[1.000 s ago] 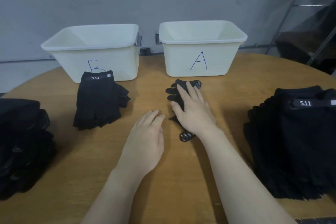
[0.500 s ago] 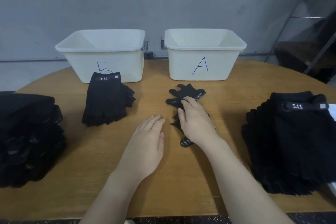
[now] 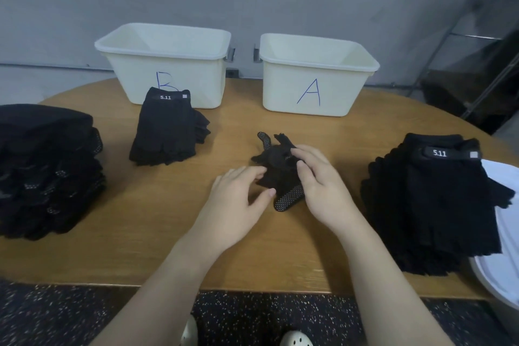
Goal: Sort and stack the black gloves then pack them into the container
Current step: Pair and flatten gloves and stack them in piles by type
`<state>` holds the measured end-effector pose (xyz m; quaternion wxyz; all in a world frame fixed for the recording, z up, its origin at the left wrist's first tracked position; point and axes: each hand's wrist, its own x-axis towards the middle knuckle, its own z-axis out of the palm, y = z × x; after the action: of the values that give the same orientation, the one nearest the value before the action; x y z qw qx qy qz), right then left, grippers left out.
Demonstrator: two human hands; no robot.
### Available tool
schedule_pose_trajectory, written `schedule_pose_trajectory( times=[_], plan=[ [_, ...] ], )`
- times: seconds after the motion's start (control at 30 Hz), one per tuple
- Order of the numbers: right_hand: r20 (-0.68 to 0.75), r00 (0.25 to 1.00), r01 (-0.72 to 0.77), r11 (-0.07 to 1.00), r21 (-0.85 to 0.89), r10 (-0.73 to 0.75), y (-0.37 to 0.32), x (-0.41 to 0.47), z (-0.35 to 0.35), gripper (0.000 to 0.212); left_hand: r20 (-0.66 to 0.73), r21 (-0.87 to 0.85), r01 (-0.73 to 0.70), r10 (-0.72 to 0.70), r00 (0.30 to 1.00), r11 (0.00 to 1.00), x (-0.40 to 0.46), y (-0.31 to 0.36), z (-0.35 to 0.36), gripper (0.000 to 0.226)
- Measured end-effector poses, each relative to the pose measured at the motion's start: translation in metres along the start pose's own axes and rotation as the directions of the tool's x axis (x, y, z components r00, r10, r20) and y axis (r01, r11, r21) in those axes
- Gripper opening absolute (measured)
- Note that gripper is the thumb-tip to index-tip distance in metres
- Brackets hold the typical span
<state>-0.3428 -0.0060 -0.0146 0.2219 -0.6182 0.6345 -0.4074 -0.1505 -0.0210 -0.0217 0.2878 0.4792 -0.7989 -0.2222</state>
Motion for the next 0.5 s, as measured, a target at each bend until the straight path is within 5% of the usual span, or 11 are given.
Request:
schedule_pose_trajectory(
  times=[0.13,0.27,0.5],
  plan=[
    [-0.019,0.999,-0.039,0.999,0.028,0.04,0.008,0.0,-0.004,0.04,0.007,0.053,0.011,-0.011,1.0,0.999,0.014,-0.001,0.009,0.044],
    [-0.025,0.999,-0.046,0.999,0.021,0.046,0.011,0.002,-0.002,0.044,0.029,0.066,-0.008,0.006,1.0,0.998,0.019,0.001,0.007,0.006],
    [-0.019,1.0,-0.02,0.998,-0.066,0.019,0.007,0.004,-0.007,0.043,0.125,0.11,-0.077,0.063,0.99,0.991,-0.007,-0.012,-0.025,0.02]
  ],
)
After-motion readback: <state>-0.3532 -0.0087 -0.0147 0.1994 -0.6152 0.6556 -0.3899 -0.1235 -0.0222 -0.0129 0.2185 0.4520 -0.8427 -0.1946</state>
